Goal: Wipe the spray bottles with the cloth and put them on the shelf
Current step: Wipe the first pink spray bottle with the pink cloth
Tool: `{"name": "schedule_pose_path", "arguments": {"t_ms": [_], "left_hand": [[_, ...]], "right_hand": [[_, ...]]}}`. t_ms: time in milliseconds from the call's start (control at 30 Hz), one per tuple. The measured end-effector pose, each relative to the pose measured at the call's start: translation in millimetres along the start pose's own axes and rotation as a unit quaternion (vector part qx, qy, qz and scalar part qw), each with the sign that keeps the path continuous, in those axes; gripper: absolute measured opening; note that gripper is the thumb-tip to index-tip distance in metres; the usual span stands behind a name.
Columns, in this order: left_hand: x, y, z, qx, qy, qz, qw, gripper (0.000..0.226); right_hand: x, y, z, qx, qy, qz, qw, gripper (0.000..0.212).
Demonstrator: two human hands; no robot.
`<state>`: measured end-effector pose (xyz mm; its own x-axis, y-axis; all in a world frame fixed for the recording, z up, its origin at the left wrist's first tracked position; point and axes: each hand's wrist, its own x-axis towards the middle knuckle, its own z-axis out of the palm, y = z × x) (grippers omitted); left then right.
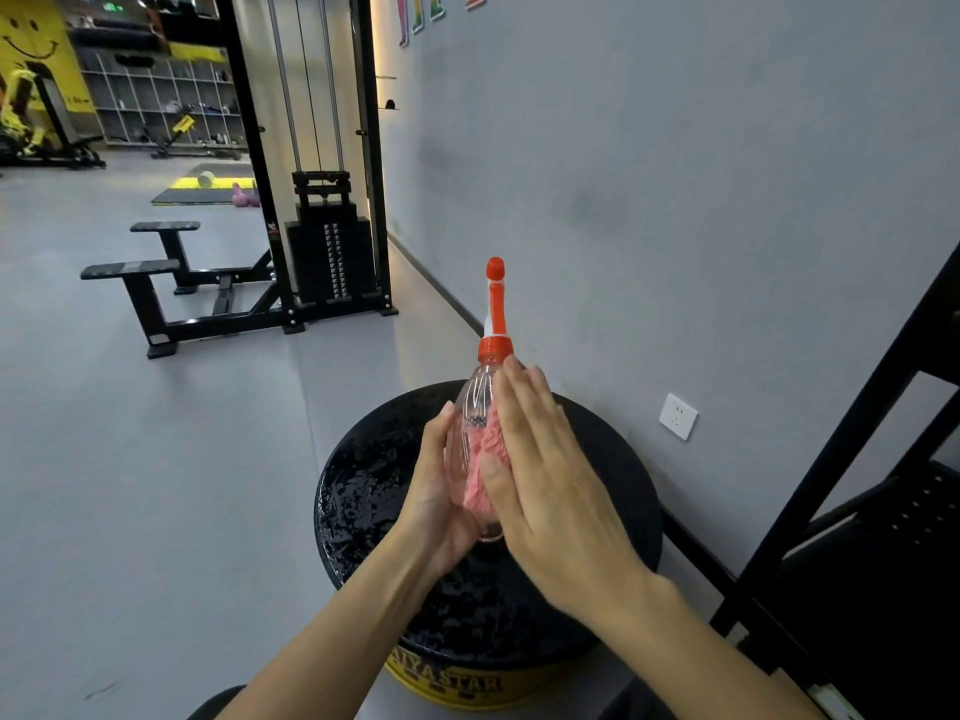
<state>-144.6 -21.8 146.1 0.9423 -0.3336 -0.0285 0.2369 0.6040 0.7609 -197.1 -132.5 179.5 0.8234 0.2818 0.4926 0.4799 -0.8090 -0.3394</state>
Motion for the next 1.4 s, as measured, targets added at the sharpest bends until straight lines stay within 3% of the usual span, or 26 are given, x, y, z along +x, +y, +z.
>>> {"name": "schedule_pose_path", "arguments": {"t_ms": [300, 600, 867, 1200, 1400], "left_hand": [[-7.4, 1.2, 5.0, 0.032, -0.028, -0.028, 0.999, 0.054], [-9.3, 4.4, 4.8, 0.006, -0.003, -0.012, 1.000, 0.059], [-14.2, 4.0, 5.4, 0.053, -0.038, -0.040, 0.997, 0.051], [-10.3, 4.4, 5.8, 0.006, -0.014, -0.025, 1.000, 0.051], [-11.4, 1.8, 2.7, 0.053, -0.023, -0.036, 0.998, 0.050]], "right_hand": [[22.6, 12.3, -4.3, 0.041, 0.022, 0.029, 0.998, 0.055], [-4.2, -3.1, 13.1, -0.020, 0.021, 0.002, 1.000, 0.057], [29.3, 15.4, -4.2, 0.050, 0.029, 0.017, 0.998, 0.054], [-4.6, 0.9, 16.1, -0.041, 0.009, -0.025, 0.999, 0.055], [25.9, 15.7, 3.0, 0.046, 0.016, 0.013, 0.999, 0.053]]}}
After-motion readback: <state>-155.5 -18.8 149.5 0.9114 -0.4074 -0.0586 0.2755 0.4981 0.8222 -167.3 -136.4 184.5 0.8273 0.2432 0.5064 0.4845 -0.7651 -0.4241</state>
